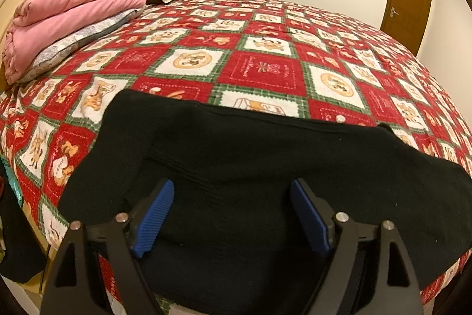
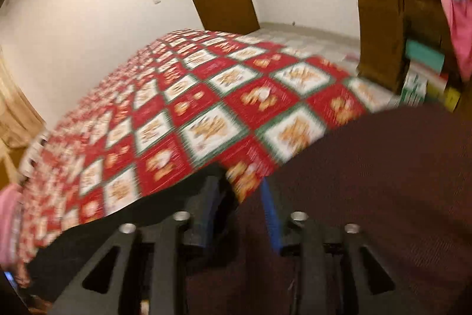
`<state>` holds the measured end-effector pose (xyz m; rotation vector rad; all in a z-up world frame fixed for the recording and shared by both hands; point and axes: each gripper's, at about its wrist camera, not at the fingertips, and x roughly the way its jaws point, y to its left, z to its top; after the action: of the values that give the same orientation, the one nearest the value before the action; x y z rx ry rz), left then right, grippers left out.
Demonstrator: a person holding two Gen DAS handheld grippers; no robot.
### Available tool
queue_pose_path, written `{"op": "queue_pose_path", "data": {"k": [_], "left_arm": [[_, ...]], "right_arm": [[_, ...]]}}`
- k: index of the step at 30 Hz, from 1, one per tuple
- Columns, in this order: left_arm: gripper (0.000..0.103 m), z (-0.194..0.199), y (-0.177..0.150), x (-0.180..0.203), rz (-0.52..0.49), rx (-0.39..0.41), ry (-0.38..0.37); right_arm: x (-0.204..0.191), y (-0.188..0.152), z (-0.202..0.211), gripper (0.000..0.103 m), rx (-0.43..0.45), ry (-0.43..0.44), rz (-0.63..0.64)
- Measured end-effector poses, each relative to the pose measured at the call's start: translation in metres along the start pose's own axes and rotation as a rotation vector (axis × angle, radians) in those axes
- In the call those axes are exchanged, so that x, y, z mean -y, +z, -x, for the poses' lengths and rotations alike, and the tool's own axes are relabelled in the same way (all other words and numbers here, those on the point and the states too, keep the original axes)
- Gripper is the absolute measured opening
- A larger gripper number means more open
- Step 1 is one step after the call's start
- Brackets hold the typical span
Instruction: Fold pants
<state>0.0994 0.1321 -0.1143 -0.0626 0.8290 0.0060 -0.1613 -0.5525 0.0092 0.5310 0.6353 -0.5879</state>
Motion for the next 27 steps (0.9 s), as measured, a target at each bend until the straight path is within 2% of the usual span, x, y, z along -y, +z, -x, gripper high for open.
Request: {"op": "queue_pose_path", "data": {"k": [2, 5, 8, 10, 12, 14, 17, 20, 23, 25, 27], "left_arm": [[0.085, 0.000, 0.001, 0.000, -0.001, 0.000, 0.000], [0.085, 0.000, 0.001, 0.001, -0.002, -0.002, -0.001], [0.085, 0.000, 0.001, 0.000, -0.001, -0.004, -0.006], [0.085, 0.000, 0.001, 0.001, -0.003, -0.002, -0.002], [0.085, 0.000, 0.002, 0.001, -0.004, 0.000, 0.002], [0.085, 0.000, 0.002, 0.002, -0.005, -0.001, 0.002], [0.085, 0.000, 0.001, 0.002, -0.007, -0.002, 0.000], [0.085, 0.000, 0.001, 0.002, -0.009, 0.004, 0.000], [0.086, 0.000, 0.001, 0.002, -0.013, 0.008, -0.001], [0.086, 0.000, 0.001, 0.001, -0.016, 0.010, -0.003], [0.086, 0.001, 0.001, 0.001, -0.015, 0.012, -0.002]], "right_arm": [[-0.005, -0.018, 0.004, 0.058, 0.000, 0.016, 0.002], [-0.005, -0.035, -0.001, 0.058, -0.016, -0.006, 0.002], [-0.004, -0.042, -0.010, 0.058, -0.034, 0.039, -0.021], [-0.008, -0.044, -0.016, 0.053, -0.049, 0.038, 0.000], [-0.014, -0.044, -0.026, 0.020, -0.066, -0.009, 0.029], [-0.017, -0.042, -0.027, 0.010, -0.064, 0.002, 0.032], [-0.020, -0.039, -0.023, 0.010, -0.032, 0.015, 0.033], [-0.006, -0.033, -0.016, 0.009, 0.022, 0.004, 0.003], [0.015, -0.034, -0.022, 0.009, -0.019, -0.071, -0.030], [0.029, -0.038, -0.011, 0.010, 0.007, -0.093, -0.098], [0.035, -0.042, 0.003, 0.011, 0.038, -0.060, -0.159]]}}
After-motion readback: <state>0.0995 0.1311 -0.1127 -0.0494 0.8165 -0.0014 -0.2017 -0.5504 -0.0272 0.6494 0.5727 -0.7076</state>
